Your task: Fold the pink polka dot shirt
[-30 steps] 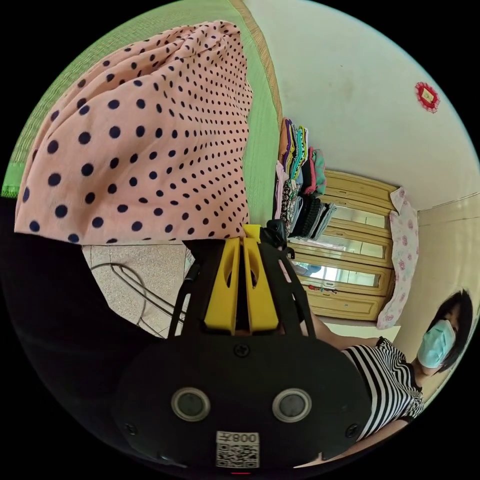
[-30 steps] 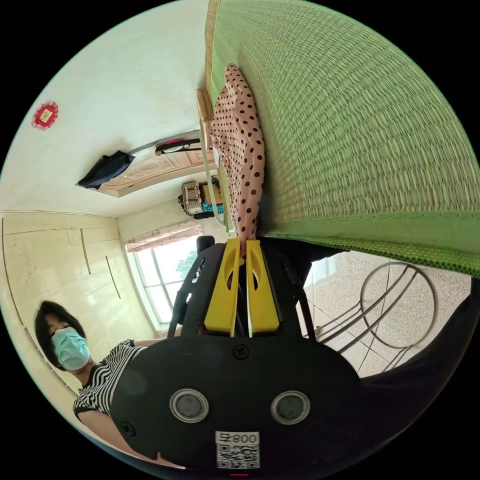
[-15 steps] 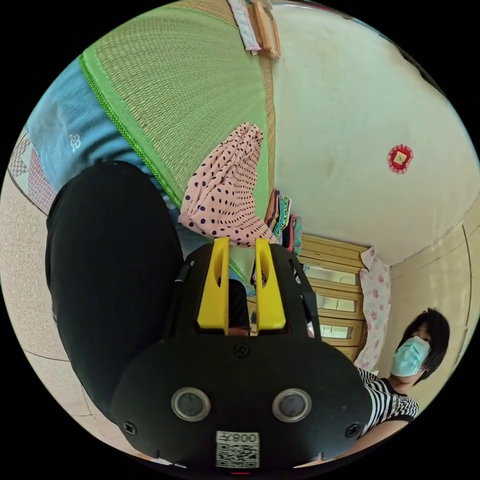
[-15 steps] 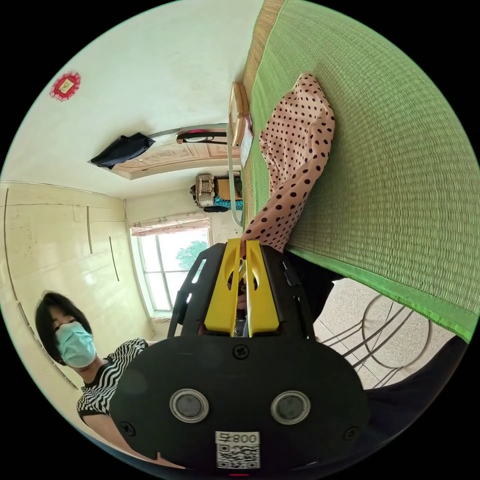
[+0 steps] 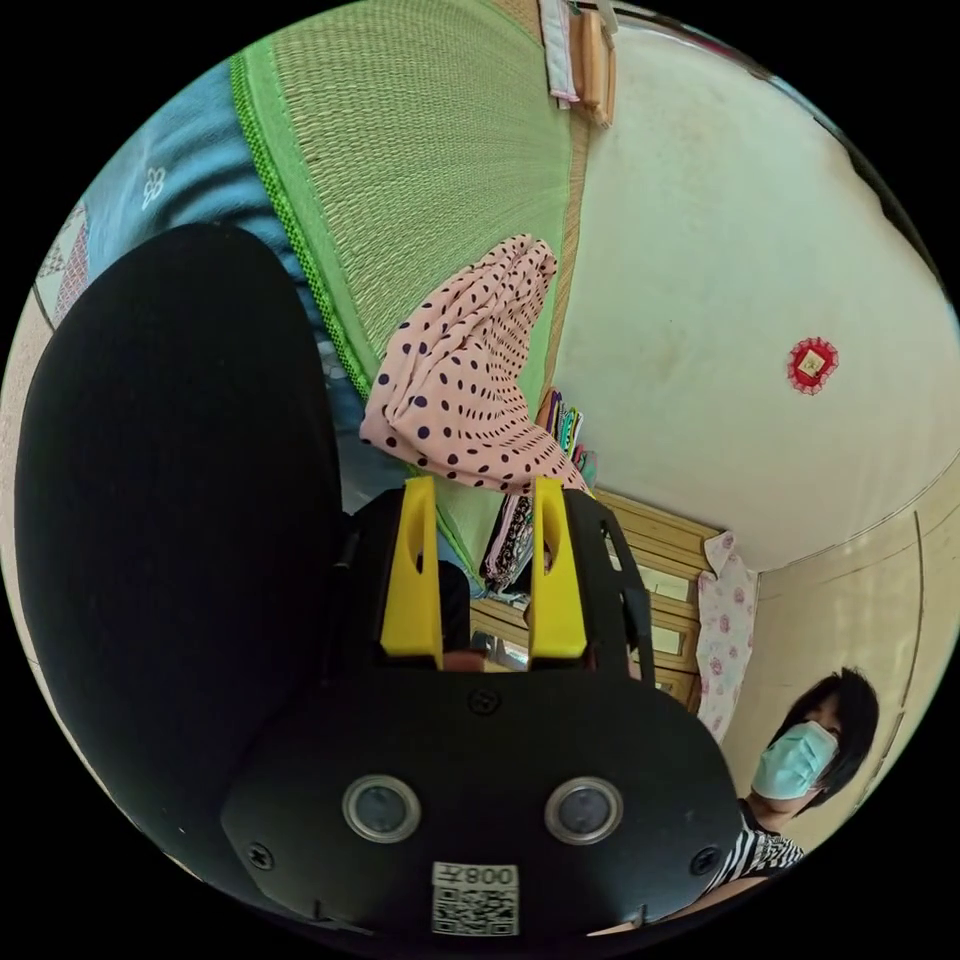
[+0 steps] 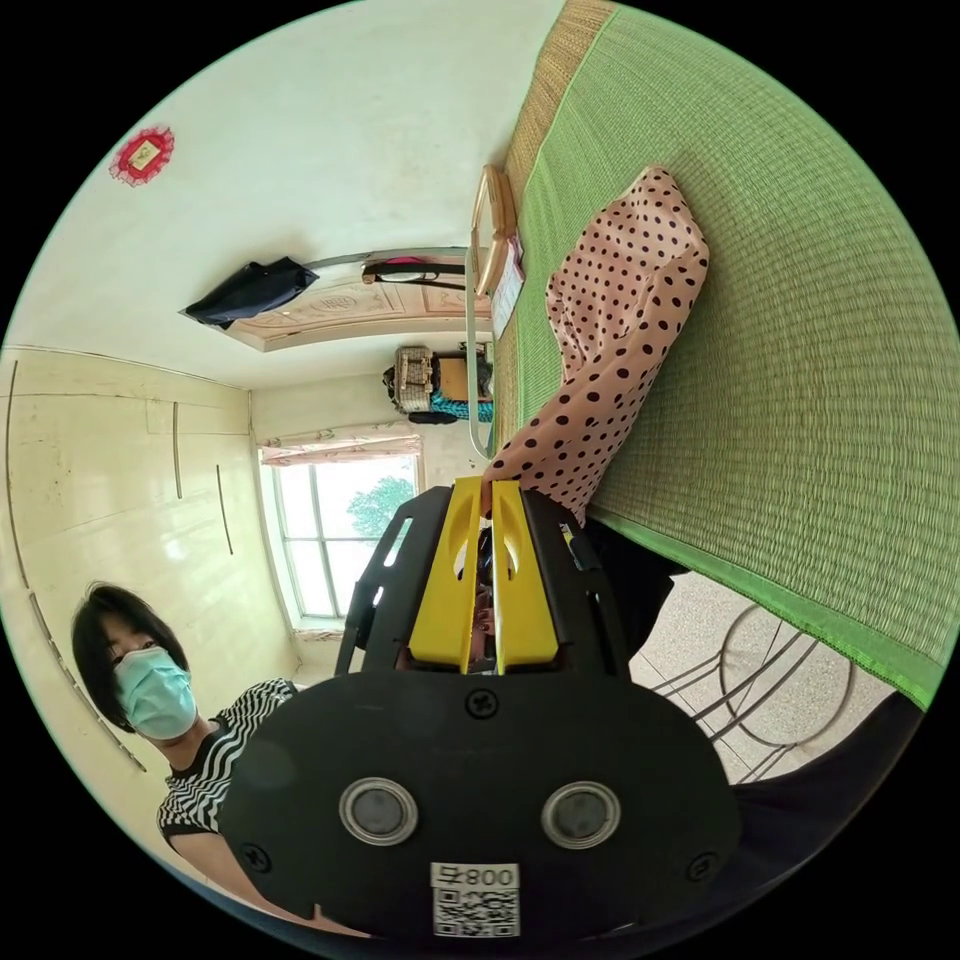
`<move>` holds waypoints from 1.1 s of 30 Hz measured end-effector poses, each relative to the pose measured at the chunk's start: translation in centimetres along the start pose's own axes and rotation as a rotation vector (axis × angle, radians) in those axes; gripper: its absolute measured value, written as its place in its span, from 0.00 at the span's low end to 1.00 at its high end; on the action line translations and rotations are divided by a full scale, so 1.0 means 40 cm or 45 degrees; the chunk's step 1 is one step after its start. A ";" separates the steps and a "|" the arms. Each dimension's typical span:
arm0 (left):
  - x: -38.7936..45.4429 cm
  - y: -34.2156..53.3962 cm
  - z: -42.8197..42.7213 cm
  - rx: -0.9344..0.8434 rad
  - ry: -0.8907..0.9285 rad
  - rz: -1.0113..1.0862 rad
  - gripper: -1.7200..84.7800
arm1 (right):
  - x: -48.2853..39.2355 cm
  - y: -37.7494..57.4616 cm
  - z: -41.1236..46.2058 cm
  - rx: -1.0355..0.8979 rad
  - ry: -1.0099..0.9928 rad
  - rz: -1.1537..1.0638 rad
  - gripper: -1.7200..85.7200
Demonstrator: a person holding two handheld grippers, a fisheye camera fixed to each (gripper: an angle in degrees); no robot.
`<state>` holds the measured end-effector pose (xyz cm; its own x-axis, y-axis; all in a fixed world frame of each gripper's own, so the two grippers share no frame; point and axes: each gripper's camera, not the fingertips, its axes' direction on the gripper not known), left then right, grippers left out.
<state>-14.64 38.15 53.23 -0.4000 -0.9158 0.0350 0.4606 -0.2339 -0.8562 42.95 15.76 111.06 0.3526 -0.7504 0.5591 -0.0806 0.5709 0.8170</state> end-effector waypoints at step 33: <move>0.084 0.083 0.244 0.056 0.103 -0.056 0.06 | -0.205 0.166 -0.164 0.018 0.029 -0.015 0.04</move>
<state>-6.71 31.10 55.53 -0.4824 -0.8754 0.0293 0.4744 -0.2892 -0.8315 45.66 27.89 110.99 0.3750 -0.7488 0.5465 -0.0897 0.5575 0.8254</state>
